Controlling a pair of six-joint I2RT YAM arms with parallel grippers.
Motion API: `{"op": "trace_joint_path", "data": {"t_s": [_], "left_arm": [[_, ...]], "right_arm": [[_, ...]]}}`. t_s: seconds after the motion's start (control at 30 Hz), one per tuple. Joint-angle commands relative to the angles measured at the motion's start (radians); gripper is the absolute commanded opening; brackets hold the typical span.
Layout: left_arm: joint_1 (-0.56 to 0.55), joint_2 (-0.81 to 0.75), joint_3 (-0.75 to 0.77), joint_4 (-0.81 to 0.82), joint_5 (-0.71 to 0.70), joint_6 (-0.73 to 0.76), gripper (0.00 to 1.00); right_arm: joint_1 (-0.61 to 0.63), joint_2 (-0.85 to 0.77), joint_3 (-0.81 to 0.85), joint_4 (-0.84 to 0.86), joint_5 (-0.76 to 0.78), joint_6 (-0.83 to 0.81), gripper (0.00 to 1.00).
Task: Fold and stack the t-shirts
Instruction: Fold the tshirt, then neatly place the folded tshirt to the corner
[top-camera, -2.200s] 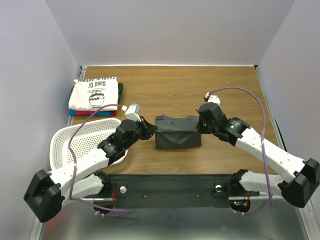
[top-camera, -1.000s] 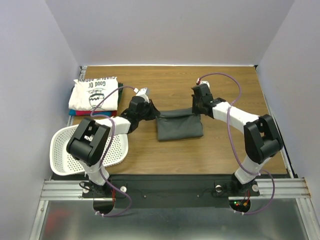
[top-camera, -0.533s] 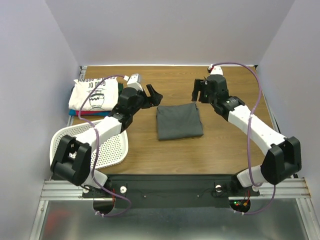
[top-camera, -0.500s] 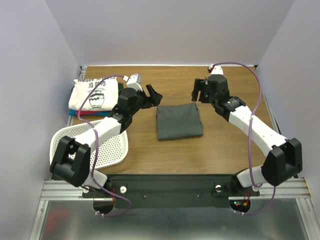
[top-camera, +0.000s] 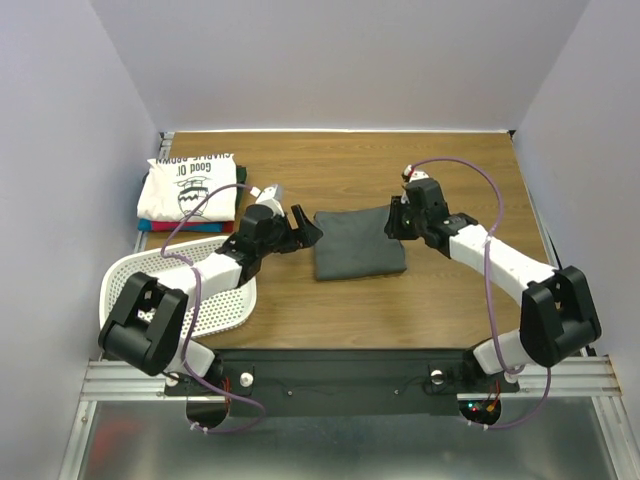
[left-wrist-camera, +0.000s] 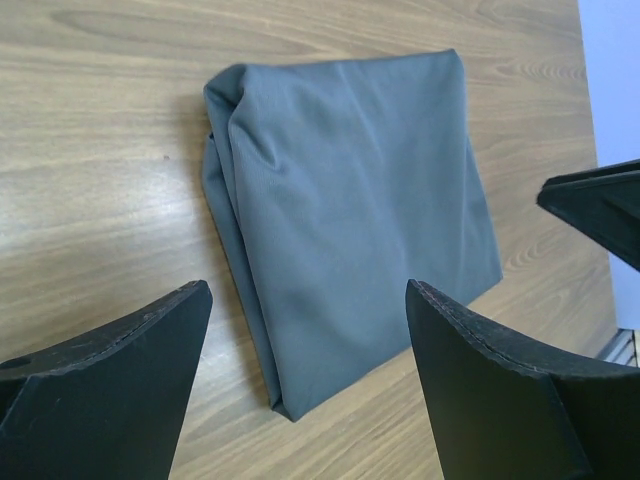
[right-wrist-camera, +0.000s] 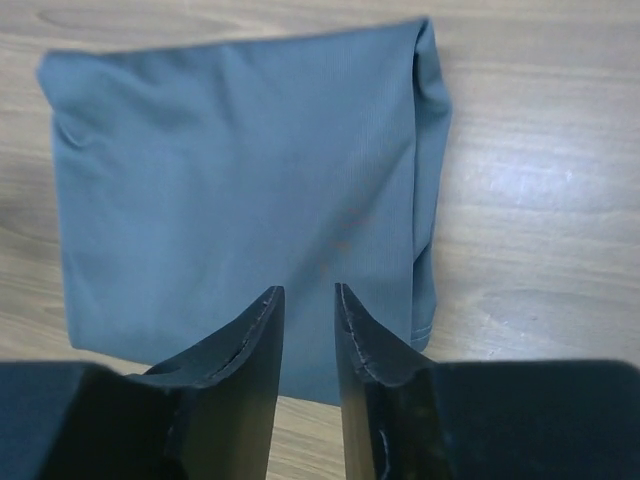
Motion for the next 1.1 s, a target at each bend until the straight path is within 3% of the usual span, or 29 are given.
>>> {"op": "trace_joint_path", "data": {"t_s": [0.0, 0.43, 0.8, 1.07], "left_arm": [[0.003, -0.021, -0.030, 0.076, 0.054, -0.020, 0.91], [0.003, 0.100, -0.052, 0.088, 0.080, -0.049, 0.91], [0.000, 0.215, -0.053, 0.140, 0.139, -0.075, 0.91], [-0.062, 0.315, -0.030, 0.212, 0.143, -0.128, 0.91]], "right_arm": [[-0.003, 0.021, -0.027, 0.064, -0.031, 0.020, 0.32], [-0.004, 0.171, -0.068, 0.105, 0.010, 0.029, 0.26], [-0.004, 0.199, -0.064, 0.104, 0.021, 0.030, 0.25], [-0.003, 0.193, -0.070, 0.105, 0.001, 0.030, 0.21]]}}
